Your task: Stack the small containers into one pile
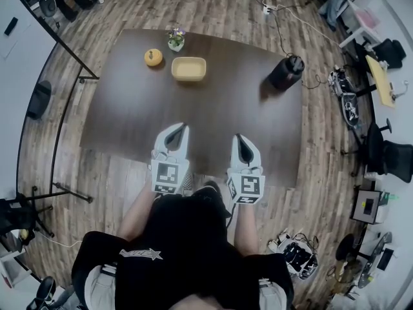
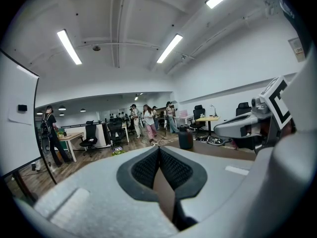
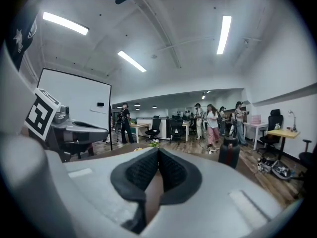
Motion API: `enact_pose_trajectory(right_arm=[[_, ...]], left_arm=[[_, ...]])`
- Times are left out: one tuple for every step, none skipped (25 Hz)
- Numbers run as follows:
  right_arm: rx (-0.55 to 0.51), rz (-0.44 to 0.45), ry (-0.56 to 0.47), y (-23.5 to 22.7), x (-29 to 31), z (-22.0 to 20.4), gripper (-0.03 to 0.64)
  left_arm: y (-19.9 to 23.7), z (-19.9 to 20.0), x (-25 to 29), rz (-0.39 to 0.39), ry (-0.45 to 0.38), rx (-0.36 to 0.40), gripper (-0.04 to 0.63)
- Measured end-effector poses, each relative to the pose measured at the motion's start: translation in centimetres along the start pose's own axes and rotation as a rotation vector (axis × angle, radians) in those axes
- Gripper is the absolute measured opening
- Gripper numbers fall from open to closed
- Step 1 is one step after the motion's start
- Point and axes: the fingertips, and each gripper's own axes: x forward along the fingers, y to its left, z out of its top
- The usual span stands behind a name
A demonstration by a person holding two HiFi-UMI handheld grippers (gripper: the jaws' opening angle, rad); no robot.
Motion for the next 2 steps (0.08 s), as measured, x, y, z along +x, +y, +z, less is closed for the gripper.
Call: enact_pose_trajectory(right_arm=[[0.001,-0.001,-0.001,-0.03,0.16,-0.07,0.006],[0.002,-0.002,-0.001,-0.06,0.34,-0.15,0.006]], left_arm=[[0.06,-0.09,0.16,-0.001,0.000,0.001,0.011],[0.14,-0.20,0.31,-0.003,-0.001,0.002,0.011]])
